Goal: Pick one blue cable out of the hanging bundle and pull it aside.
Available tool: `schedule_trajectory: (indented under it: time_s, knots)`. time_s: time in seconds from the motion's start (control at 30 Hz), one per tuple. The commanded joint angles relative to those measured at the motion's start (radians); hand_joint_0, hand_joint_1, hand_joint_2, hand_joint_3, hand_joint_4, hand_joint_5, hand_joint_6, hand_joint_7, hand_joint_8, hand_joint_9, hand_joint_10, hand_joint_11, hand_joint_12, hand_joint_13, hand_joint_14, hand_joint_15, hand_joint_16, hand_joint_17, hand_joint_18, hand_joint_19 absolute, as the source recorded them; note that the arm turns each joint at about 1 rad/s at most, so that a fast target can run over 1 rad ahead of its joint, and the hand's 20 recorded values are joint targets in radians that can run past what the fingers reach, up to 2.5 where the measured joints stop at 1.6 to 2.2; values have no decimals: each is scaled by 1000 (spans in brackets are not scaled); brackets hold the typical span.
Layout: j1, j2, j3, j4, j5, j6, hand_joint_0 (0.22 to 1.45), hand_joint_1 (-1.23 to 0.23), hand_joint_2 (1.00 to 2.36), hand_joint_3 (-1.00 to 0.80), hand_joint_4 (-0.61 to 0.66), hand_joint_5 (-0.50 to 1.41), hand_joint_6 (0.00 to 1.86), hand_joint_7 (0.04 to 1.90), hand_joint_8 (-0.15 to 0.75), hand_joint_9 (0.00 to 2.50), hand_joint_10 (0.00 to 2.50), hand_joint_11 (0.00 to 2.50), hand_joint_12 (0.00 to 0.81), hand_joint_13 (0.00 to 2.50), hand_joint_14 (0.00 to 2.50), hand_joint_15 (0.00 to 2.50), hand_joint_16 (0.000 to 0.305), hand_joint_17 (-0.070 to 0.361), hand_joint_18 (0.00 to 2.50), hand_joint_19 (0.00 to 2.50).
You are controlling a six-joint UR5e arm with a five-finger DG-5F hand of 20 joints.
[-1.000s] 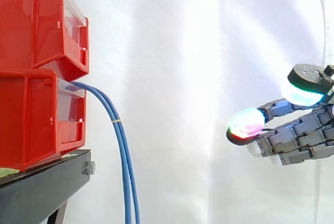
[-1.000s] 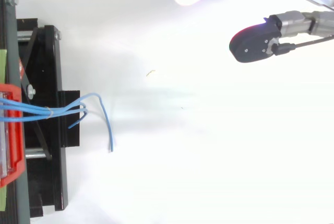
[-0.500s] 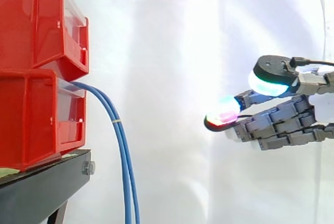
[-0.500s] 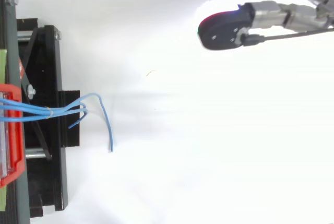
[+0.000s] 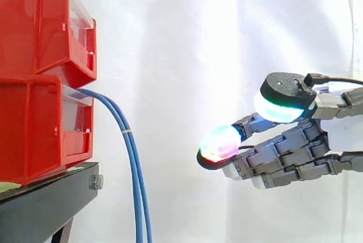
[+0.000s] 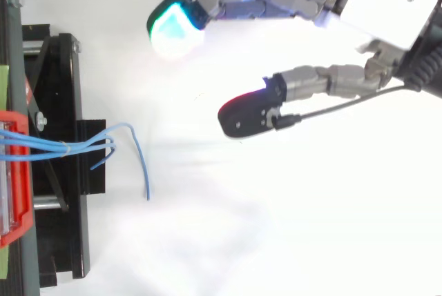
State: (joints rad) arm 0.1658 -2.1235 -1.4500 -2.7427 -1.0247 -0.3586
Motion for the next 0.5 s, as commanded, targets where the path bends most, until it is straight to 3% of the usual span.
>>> schedule_trajectory:
  time_s: [0.0,0.1,0.17,0.2,0.23,0.3,0.33,0.47]
  knots:
    - [7,-18,3,17,-21,0,484,-610,1000,-500,189,-212,501,674,236,461,0,17,301,143,2,50,49,110,0,133]
    - [7,-56,22,34,-46,30,486,-609,1000,-499,194,-209,501,680,240,476,2,15,301,150,0,49,49,109,0,132]
    - [9,-101,66,29,-83,73,488,-608,1000,-498,196,-207,501,677,240,486,0,19,300,155,1,51,48,109,0,132]
    - [6,-131,102,18,-117,104,488,-608,1000,-498,197,-206,501,680,240,487,0,19,299,156,2,51,48,108,0,132]
    - [6,-131,102,18,-117,104,489,-607,1000,-499,197,-206,501,679,239,487,0,19,299,157,0,52,48,108,0,132]
    - [3,-176,168,-34,-186,162,489,-606,1000,-499,196,-206,502,682,240,492,0,34,299,159,0,53,48,108,0,130]
    - [3,-182,174,-48,-198,174,490,-606,1000,-500,195,-206,502,682,241,493,0,29,298,160,2,52,48,108,0,130]
    - [1,-190,180,-60,-175,196,490,-604,1000,-497,199,-205,501,686,239,495,0,35,297,163,3,57,48,108,0,132]
